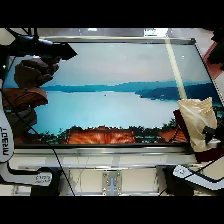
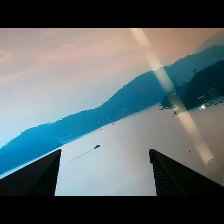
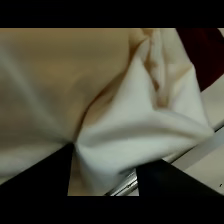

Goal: Fold the shirts.

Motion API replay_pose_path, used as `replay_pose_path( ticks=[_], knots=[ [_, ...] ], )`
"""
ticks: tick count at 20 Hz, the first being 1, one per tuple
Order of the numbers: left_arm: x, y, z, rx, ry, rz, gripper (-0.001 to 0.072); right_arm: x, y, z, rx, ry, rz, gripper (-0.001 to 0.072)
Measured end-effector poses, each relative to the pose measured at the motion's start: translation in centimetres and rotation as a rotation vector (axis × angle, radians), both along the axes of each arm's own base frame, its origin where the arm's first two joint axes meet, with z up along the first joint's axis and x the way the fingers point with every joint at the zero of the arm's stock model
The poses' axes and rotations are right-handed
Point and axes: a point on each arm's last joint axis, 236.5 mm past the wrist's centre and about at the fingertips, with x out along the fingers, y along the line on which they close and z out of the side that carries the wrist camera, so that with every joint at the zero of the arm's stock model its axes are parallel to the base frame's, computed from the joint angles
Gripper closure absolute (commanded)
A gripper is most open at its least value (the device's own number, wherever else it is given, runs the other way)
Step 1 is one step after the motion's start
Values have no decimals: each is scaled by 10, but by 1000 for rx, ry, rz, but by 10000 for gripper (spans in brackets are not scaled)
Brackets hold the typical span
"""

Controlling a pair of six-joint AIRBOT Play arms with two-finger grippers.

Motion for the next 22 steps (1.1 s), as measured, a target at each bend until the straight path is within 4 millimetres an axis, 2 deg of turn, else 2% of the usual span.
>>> replay_pose_path(
  ticks=[2,4,6,8,9,10,12,13,15,17,20,22],
  knots=[
    [0,0,0,0,1,1,89,4,-7,13,-49,-36,-4,219],
    [0,0,0,0,1,1,89,22,-18,44,-128,-138,8,220],
    [1,0,0,-1,0,4,89,57,-24,86,-210,-334,41,231],
    [2,1,2,-3,-9,9,89,109,-13,131,-246,-618,101,231],
    [4,1,2,-5,-14,13,89,140,3,153,-224,-777,147,231],
    [5,1,3,-6,-19,16,89,175,27,175,-172,-944,211,231],
    [8,2,6,-10,-32,25,89,231,90,211,-24,-1208,364,231],
    [9,3,7,-11,-39,30,89,252,123,220,58,-1297,438,231],
    [11,3,8,-12,-46,35,89,279,180,215,201,-1373,557,230],
    [12,4,9,-14,-52,39,89,295,230,188,316,-1359,647,231],
    [13,4,10,-15,-58,42,90,299,297,137,459,-1268,755,230],
    [13,4,10,-15,-57,42,89,294,332,118,523,-1227,812,230]
  ],
)
